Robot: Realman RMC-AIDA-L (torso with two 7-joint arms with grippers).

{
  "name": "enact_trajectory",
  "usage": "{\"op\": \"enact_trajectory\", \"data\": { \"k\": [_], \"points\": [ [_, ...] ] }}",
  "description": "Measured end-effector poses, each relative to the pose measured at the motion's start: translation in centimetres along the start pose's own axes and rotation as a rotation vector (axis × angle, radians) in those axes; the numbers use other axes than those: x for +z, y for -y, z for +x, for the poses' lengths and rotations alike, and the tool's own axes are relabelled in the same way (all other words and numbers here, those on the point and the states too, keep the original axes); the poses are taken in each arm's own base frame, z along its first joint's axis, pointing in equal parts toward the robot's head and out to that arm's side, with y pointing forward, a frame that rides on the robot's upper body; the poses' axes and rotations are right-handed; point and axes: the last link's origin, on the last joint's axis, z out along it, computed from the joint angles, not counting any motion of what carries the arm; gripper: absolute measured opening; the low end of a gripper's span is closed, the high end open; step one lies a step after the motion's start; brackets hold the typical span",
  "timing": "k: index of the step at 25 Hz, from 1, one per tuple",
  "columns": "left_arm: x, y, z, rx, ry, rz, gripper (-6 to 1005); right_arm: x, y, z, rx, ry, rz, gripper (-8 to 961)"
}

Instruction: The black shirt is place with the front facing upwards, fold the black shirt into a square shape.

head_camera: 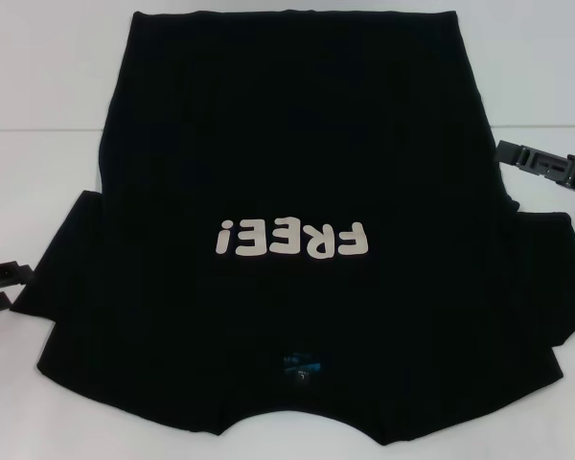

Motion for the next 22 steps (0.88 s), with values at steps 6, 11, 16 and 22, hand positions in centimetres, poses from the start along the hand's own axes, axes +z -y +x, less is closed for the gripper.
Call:
{"op": "enact_trajectory", "data": {
  "k": [6,11,16,22],
  "points": [
    [-0.08,0.11,-0.01,-0.002,-0.002,0.002,582,-0.02,0.03,0.09,0.001,-0.001,0.0,748],
    [-0.01,0.11,-0.09,-0.004,0.001,0.001,582,0.03,0.0,0.05,-0.001,-0.001,-0.001,747],
    [-0.01,0.19,-0.13,-0.007,0.0,0.003,581,-0.01,0.03,0.1,0.0,-0.001,0.0,746],
    [0.08,0.18,-0.12,-0.007,0.0,0.006,581,-0.03,0.04,0.12,0.0,-0.001,0.001,745]
  ]
}}
